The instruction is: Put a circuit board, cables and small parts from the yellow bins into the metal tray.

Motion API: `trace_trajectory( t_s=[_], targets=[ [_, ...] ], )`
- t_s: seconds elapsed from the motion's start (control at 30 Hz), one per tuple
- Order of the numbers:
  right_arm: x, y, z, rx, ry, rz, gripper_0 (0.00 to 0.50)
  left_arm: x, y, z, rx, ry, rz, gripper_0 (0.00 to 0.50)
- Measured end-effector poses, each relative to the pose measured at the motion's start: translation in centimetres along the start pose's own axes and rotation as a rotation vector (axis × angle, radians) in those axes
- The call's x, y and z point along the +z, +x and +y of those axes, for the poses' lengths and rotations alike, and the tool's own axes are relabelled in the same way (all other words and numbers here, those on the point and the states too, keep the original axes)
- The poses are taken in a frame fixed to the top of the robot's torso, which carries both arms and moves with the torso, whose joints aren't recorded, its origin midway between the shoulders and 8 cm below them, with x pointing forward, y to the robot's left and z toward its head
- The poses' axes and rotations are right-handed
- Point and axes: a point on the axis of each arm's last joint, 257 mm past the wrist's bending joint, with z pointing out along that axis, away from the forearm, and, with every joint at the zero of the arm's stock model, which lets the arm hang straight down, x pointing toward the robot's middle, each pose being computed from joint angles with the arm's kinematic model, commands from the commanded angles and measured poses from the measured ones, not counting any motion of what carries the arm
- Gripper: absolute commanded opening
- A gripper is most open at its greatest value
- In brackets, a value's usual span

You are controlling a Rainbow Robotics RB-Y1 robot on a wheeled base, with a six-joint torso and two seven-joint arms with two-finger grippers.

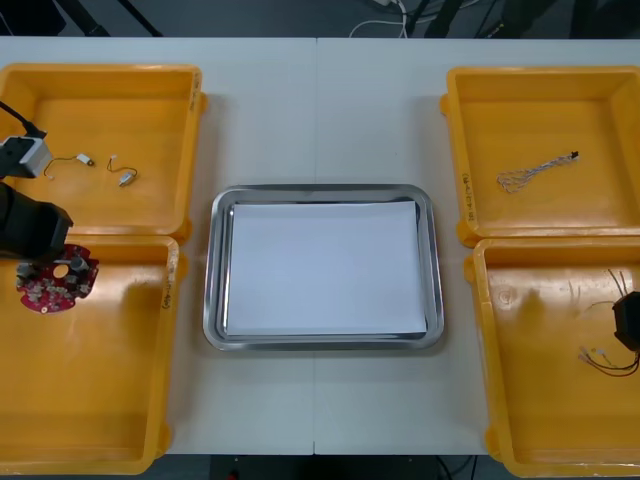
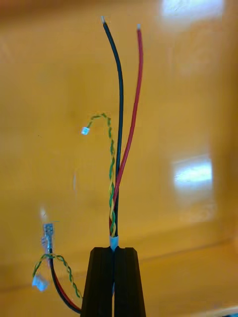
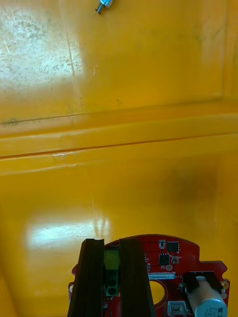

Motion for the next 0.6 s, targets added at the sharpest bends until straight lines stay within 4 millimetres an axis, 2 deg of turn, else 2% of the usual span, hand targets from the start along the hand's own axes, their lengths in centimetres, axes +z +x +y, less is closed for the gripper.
trace_trajectory(
  t_s=[0.27, 0.37, 0.6],
  targets=[
    [-4.7, -5.2, 0.9, 0.032, -0.091, -0.139, 0.0, 0.1, -1.5, -3.3, -0.088, 0.012, 0.0, 0.0],
    [-5.7, -5.8, 1.1, 0.029, -0.117, -0.159, 0.0, 0.2, -1.9, -4.9, -0.09, 0.015, 0.004, 0.0],
    [-7.2, -6.0, 0.7, -0.008, -0.129, -0.16, 0.0, 0.2, -2.2, -8.2, -0.032, 0.02, 0.001, 0.0]
  ],
)
